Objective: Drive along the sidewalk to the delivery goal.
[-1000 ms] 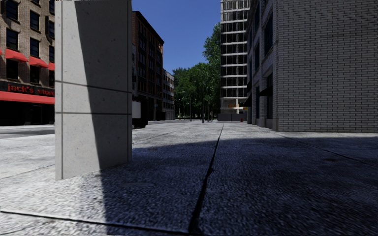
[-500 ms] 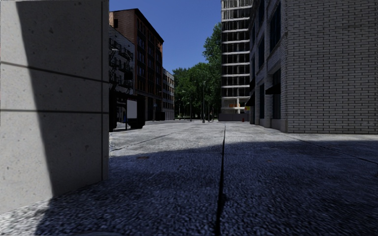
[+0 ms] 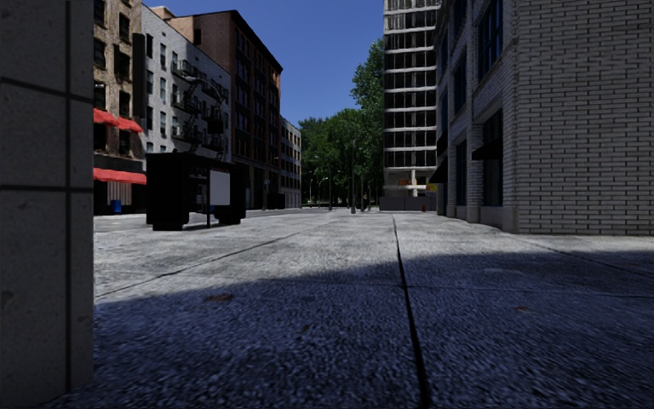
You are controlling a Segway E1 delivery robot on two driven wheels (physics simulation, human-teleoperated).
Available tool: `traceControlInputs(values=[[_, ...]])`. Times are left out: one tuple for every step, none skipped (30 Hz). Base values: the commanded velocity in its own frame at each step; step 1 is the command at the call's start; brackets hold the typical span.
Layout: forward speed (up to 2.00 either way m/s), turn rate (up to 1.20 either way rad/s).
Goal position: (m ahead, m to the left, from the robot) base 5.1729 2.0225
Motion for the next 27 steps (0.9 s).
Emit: traceControlInputs(values=[[2.0,0.12],[2.0,0.17],[2.0,0.17],[2.0,0.19],[2.0,0.2],[2.0,0.21],[2.0,0.22],[2.0,0.23],[2.0,0.25],[2.0,0.25],[1.92,0.29],[1.83,0.31],[1.73,0.33],[1.66,0.37],[1.64,0.38],[1.64,0.39],[1.64,0.39],[1.64,0.39],[1.64,0.39],[1.64,0.39],[1.64,0.4],[1.64,0.41],[1.64,0.41],[1.64,0.42],[1.64,0.45],[1.64,0.47],[1.64,0.47]])
